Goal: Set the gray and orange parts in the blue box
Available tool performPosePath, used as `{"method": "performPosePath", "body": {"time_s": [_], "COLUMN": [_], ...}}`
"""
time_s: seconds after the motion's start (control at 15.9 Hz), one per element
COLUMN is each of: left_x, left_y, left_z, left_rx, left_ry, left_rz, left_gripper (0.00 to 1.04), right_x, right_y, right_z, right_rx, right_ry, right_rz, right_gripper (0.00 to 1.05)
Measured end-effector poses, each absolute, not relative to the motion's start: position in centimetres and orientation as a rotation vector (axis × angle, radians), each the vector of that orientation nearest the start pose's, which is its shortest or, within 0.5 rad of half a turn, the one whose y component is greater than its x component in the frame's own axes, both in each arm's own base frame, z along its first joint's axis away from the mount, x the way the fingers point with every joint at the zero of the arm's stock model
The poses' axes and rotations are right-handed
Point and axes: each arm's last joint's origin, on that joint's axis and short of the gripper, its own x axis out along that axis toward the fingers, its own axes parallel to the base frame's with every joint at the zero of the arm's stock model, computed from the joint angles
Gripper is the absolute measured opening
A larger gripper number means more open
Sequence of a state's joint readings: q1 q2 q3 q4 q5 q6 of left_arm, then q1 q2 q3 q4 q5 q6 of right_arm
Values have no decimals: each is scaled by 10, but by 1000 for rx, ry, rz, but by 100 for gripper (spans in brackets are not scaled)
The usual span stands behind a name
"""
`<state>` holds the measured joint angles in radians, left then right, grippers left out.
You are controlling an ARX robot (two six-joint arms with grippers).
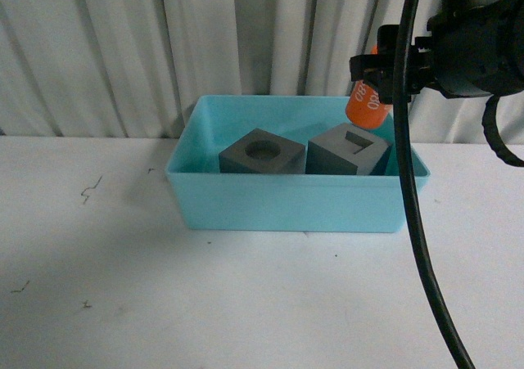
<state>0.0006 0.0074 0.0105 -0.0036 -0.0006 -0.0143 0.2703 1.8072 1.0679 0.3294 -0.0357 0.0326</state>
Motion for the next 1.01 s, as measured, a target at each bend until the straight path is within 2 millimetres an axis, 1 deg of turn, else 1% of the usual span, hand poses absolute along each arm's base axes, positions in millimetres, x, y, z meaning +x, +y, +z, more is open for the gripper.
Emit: {"method": "performPosePath", "body": {"time_s": [0.06, 0.13, 0.25, 0.31, 0.5, 0.63, 0.88, 1.01], "left_x": [98, 98, 98, 98, 98, 98, 98, 98], "left_y": [0, 0, 0, 0, 0, 0, 0, 0], "left_z": [166, 166, 166, 166, 166, 166, 166, 166], "left_rx": [-14, -14, -14, -14, -14, -14, -14, -14], "left_ry": [1, 1, 1, 1, 1, 1, 1, 1], "left_rz": [1, 1, 1, 1, 1, 1, 1, 1], "left_gripper": [98, 98, 98, 98, 98, 98, 98, 98], "right_x": [382, 386, 388, 388, 394, 399, 410, 413], "right_y": [109, 112, 121, 126, 140, 144, 149, 150], "right_z": [196, 188, 167, 160, 160, 153, 147, 140], "right_rx": [-17, -15, -14, -11, -3, -8, -7, -9], "right_ry": [429, 460, 528, 549, 543, 563, 579, 598], "right_rz": [288, 285, 289, 296, 315, 312, 302, 296], "right_gripper": [44, 44, 43, 43, 43, 43, 43, 43]}}
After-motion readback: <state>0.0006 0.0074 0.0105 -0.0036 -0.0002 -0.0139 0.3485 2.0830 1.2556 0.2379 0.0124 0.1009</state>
